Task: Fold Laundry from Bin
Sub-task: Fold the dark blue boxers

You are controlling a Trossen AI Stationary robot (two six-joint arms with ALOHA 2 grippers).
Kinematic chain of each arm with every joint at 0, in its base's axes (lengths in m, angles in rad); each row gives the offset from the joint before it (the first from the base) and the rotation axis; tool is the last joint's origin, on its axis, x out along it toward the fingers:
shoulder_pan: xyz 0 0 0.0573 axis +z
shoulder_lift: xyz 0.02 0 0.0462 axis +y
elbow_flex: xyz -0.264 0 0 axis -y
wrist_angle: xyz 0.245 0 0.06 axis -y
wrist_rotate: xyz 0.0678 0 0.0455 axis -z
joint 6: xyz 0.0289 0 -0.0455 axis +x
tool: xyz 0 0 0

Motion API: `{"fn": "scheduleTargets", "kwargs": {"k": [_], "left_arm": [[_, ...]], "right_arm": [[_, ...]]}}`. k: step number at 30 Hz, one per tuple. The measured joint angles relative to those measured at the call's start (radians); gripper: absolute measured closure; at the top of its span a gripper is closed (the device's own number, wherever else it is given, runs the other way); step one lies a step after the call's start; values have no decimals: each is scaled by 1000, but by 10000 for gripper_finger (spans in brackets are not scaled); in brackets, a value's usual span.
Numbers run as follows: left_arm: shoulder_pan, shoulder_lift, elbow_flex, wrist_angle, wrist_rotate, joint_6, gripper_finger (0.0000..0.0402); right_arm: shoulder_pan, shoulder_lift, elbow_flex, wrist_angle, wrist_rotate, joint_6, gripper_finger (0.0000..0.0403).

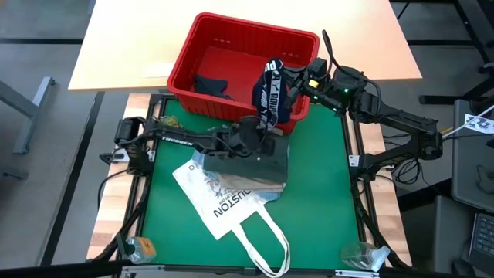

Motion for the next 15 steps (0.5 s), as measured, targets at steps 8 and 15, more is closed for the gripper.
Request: {"fn": "scheduleTargets", "kwargs": {"k": [8,15], "left_arm": [[-4,0,0,-77,-6,-57,296],[-3,0,0,-77,-8,-79,296]], "right_arm": [[0,0,0,-3,0,-1,397],[0,0,0,-7,0,-1,397]]}}
